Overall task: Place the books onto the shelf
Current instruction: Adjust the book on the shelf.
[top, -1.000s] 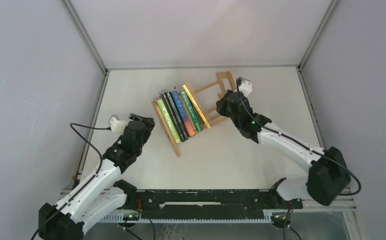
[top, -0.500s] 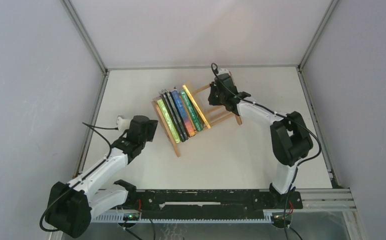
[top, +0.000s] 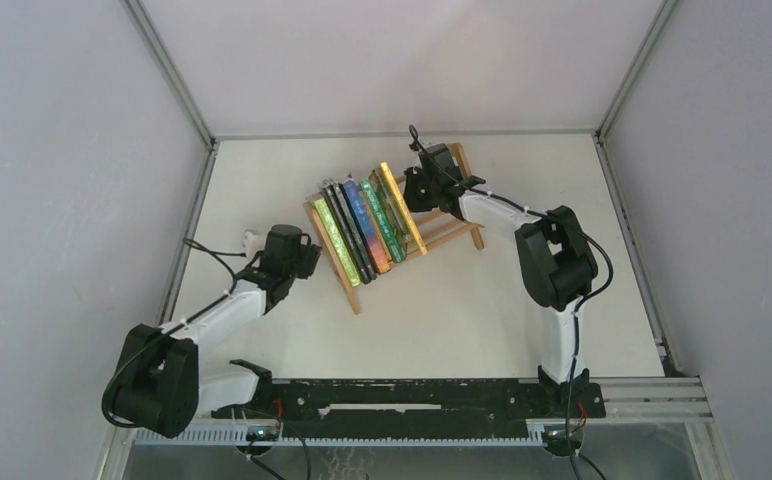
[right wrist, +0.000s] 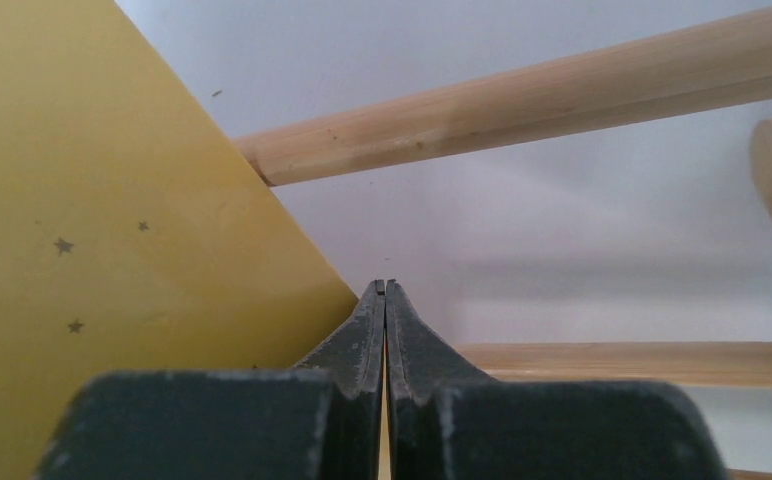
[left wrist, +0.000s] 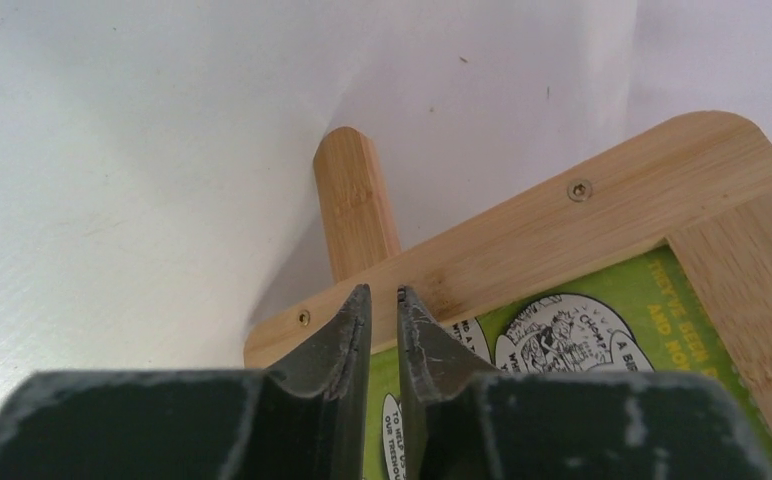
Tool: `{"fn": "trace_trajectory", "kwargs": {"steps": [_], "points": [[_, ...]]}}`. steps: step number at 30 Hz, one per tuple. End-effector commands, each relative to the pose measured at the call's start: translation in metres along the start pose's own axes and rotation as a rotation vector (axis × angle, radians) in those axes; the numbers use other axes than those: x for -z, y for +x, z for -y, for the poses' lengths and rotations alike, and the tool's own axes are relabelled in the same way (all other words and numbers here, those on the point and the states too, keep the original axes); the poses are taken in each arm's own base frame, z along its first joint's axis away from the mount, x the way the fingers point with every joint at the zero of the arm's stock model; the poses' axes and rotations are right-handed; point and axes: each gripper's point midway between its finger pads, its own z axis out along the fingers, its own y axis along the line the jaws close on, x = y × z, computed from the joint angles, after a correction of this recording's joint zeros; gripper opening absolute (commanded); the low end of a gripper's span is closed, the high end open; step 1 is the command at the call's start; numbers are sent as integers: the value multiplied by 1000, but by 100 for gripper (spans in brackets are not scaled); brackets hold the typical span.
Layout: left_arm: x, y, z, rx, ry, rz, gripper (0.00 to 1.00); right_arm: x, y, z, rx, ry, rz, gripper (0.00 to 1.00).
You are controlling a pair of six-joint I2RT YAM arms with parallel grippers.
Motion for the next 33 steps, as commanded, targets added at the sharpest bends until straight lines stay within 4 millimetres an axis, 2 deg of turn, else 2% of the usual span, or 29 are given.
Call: {"fn": "trace_trajectory", "kwargs": {"steps": [1, 8, 13, 20, 26, 33], "points": [[-3, 4, 24, 25, 71, -35, 18, 2, 3, -29, 22, -127, -27, 4], [-16, 12, 19, 14, 60, -64, 16, -1, 18, -45, 28, -171, -65, 4], [-21, 17, 32, -10, 103, -90, 11, -2, 24, -53, 27, -190, -79, 3], [-30, 38, 45, -56, 134, -193, 5, -5, 29, -68, 15, -232, -93, 3], [-31, 43, 48, -79, 156, -222, 4, -13, 35, -88, 17, -267, -103, 2], [-26, 45, 61, -100, 212, -255, 3, -21, 40, -105, 8, -287, -94, 1]]}}
